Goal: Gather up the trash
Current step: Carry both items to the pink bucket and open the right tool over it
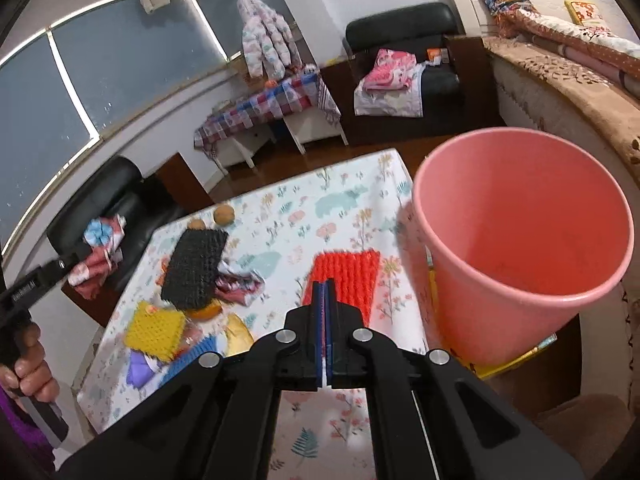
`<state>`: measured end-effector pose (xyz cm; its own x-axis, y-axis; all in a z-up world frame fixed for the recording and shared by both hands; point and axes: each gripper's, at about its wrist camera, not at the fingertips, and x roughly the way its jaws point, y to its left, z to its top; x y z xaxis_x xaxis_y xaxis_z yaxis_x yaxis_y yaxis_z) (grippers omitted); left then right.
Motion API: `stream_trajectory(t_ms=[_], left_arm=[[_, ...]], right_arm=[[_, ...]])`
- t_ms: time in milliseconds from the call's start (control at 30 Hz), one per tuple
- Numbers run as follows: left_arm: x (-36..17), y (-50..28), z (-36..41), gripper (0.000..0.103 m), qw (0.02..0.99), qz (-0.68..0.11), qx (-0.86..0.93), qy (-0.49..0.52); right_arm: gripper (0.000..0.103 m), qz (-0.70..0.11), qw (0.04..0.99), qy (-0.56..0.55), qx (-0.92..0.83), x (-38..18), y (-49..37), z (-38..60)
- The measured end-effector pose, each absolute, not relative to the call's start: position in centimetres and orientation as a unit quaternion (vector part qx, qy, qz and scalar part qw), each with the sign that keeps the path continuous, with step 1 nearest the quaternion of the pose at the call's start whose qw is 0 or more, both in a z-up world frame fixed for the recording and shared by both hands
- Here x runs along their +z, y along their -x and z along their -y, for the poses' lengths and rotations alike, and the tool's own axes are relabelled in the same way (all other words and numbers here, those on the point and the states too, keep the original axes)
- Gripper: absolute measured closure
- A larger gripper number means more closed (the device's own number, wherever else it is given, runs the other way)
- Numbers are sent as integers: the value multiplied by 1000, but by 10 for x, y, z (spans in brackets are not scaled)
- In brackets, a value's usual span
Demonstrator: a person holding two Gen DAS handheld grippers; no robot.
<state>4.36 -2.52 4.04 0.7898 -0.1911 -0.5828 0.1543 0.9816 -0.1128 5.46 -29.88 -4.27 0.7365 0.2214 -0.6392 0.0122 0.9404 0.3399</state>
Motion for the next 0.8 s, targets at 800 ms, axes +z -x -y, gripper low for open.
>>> stream_trajectory(t_ms=[800], left_arm=[[38, -68, 82, 96, 929, -335, -154, 4]], right_arm=[[93, -378, 905, -185, 56, -41, -59, 320]])
